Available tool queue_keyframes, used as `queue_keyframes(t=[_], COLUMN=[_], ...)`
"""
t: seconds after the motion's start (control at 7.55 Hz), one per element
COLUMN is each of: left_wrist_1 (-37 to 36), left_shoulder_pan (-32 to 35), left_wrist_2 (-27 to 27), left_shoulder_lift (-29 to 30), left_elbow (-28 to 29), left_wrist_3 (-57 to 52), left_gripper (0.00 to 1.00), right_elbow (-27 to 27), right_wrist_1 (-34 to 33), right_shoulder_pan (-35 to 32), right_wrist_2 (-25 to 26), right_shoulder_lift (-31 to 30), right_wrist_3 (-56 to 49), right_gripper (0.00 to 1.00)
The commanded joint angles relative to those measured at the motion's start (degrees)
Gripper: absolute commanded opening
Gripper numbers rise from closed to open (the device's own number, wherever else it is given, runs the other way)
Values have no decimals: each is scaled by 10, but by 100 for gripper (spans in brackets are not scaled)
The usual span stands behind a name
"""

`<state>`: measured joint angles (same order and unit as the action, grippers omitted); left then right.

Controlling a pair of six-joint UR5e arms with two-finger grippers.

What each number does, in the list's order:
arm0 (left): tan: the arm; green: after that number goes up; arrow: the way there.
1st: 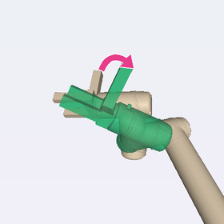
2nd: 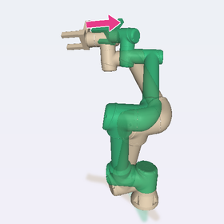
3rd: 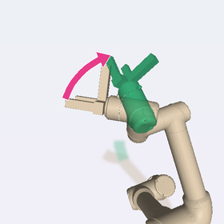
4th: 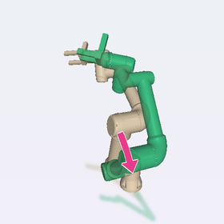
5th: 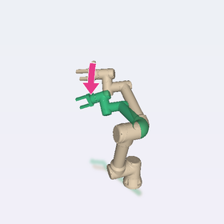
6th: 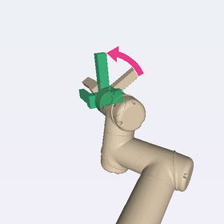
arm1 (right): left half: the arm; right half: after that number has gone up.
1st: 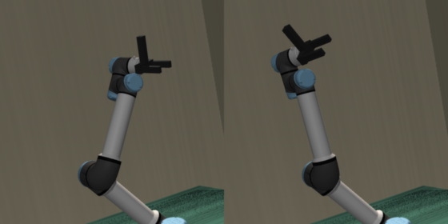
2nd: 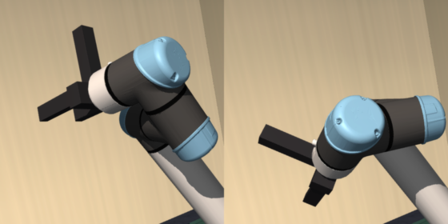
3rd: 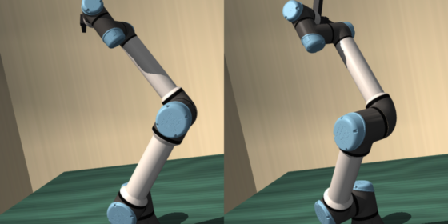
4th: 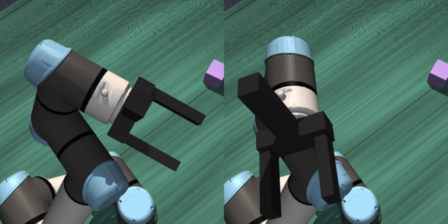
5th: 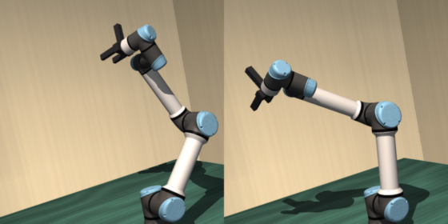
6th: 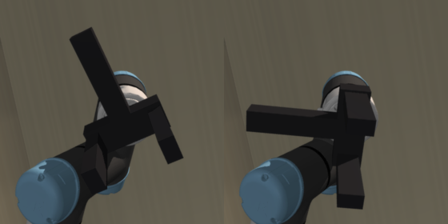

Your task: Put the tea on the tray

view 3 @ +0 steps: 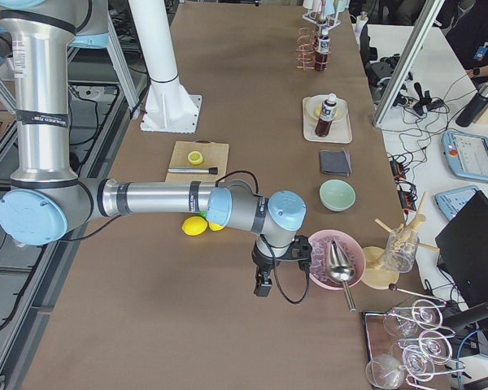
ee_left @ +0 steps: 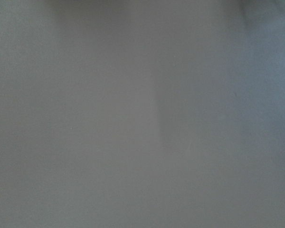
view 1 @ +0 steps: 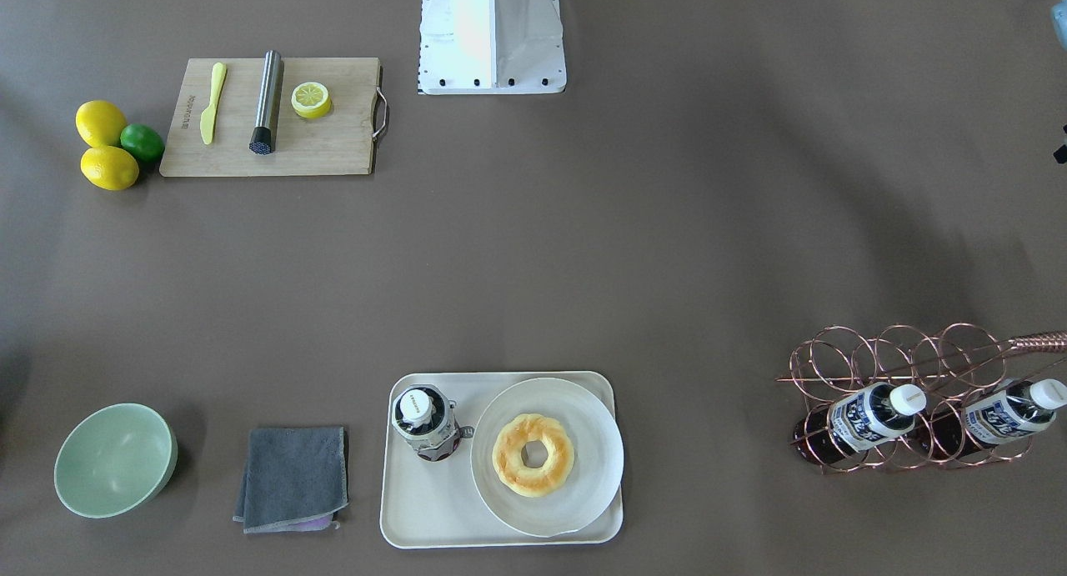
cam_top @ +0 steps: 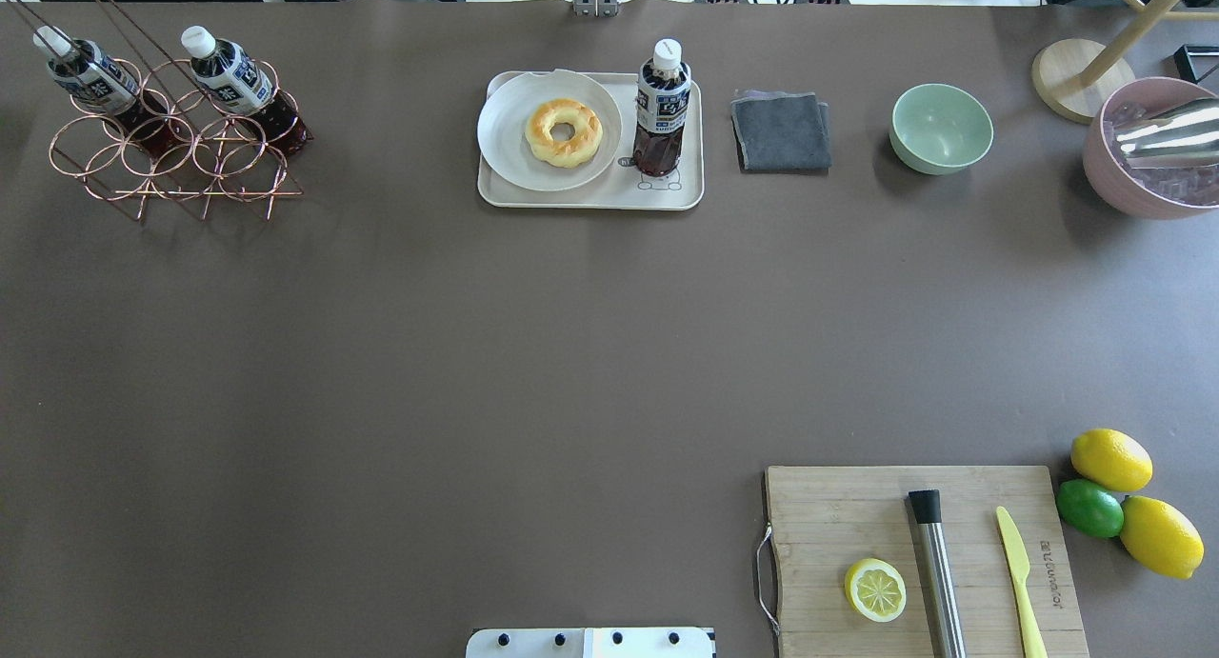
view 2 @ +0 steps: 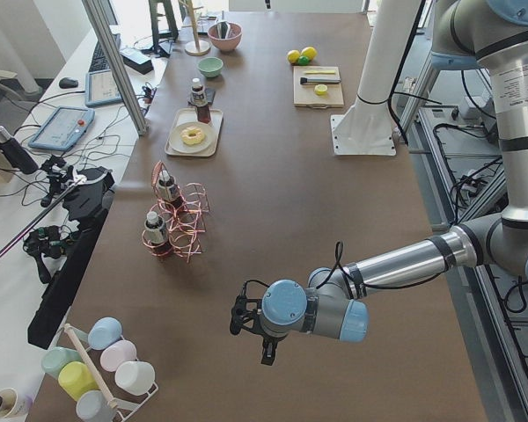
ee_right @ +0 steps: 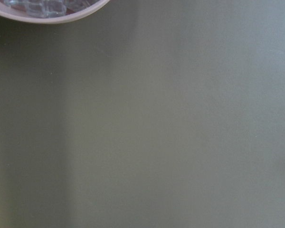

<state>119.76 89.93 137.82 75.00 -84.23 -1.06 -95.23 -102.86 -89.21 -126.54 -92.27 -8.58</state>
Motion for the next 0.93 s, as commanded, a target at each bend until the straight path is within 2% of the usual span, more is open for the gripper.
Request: queue_keyframes(t=[0.0, 0.13, 0.26, 0.4, 0.53, 0.79], left_wrist_1=[-114, -148, -214, -291, -345, -348], left_shoulder_pan=[37, 64, 65, 64, 63, 62], left_wrist_2=[-3, -3, -4, -25, -61, -68], left_shoulder_lift=[22, 50, 71, 121, 138, 130], left_elbow=[-38, -44, -61, -72, -85, -86], left_wrist_3=[-20, -19, -18, -19, -20, -22], left_gripper=[99, 99, 99, 99, 99, 99], right_elbow=[19, 19, 19, 17, 16, 15], right_wrist_1=[23, 23, 24, 24, 24, 24], right_shoulder_pan=[2, 2, 2, 2, 2, 2], right_wrist_2=[-5, -5, -5, -6, -6, -7], right_shoulder_lift=[3, 4, 4, 4, 4, 4], right_wrist_3=[1, 1, 1, 1, 1, 1], right_gripper=[100, 100, 100, 100, 100, 100])
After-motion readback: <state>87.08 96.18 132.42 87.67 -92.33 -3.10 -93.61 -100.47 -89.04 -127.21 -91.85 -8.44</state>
